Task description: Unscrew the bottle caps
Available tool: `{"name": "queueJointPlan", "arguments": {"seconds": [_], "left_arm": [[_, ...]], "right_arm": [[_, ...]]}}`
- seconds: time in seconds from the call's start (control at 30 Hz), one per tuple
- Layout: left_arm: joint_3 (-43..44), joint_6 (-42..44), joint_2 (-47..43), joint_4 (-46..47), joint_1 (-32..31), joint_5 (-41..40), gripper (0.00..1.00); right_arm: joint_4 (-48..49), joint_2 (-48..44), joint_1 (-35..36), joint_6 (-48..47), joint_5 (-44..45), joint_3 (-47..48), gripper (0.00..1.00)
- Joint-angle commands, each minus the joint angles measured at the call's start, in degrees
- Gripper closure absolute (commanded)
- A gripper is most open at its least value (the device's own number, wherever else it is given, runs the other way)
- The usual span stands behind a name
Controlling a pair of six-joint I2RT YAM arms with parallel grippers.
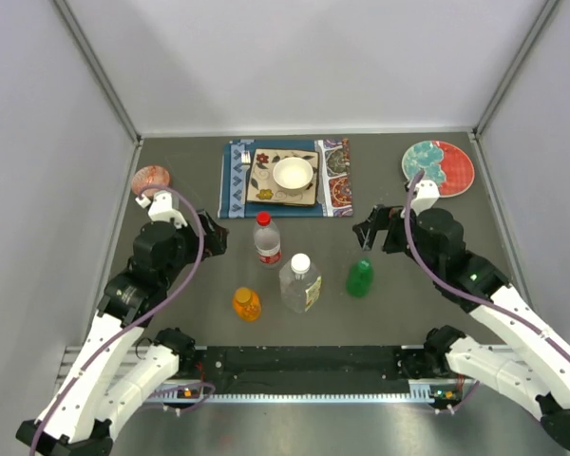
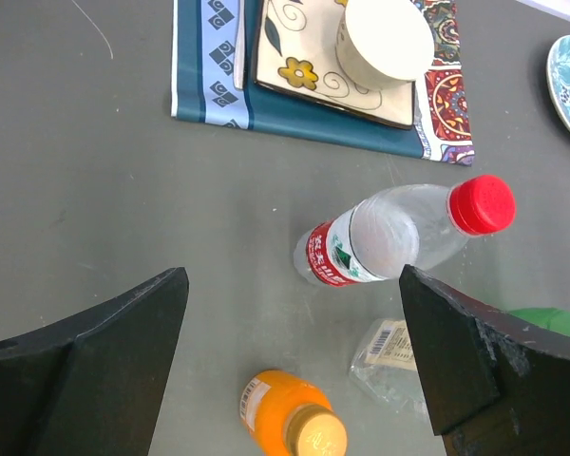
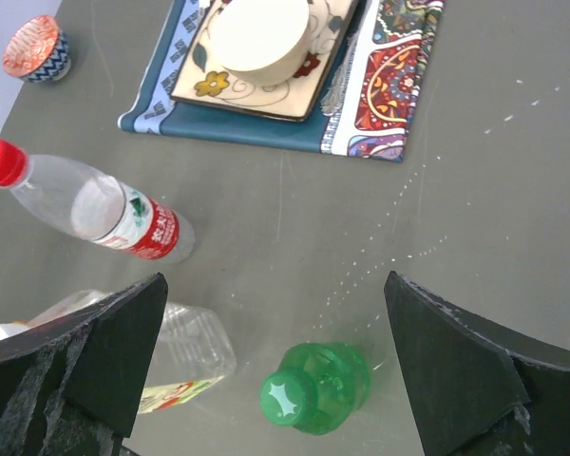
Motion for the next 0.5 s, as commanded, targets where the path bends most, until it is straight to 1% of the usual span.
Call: {"name": "queueJointPlan", "arguments": {"seconds": [0.0,0.13,0.2,0.23,0.3,0.33,0.37,0.47], "left_arm": [[-1.75,2.09,-2.90,0.20,-0.07,0.85,0.02],[-4.29,2.36,-4.23,1.86,-0.07,3.13,0.02],[-5.09,2.36,-5.01,3.45,-0.07,4.19,0.02],[-5.62,2.18,-5.37,3.80,-0.07,4.98,0.02],[-5.80,2.01,-5.55,4.33,-0.07,5.34,0.02],[-5.54,1.83,-5.55,4.24,-0.07,5.16,0.02],[-5.27,1.83,-5.37,3.98,-0.07,4.90,0.02],[-3.52,2.79,-4.50,2.23,-0.07,4.11,0.02]], "right_arm": [[2.58,0.98,2.05,-4.11,-1.84,5.40,0.01],[3.64,3.88,6.26,-6.66,-0.27,8.55,0.02],[3.38,6.42,8.81,-7.98,0.26,12.42,0.02],[3.12,10.09,9.51,-8.33,0.00,14.00,0.03],[3.03,14.06,11.54,-9.30,-0.52,18.92,0.03],[2.51,18.00,11.98,-9.39,-0.79,20.50,0.04],[2.41,20.30,12.33,-9.39,-1.14,23.74,0.04],[2.41,27.34,12.51,-8.87,-2.81,28.41,0.04]]}}
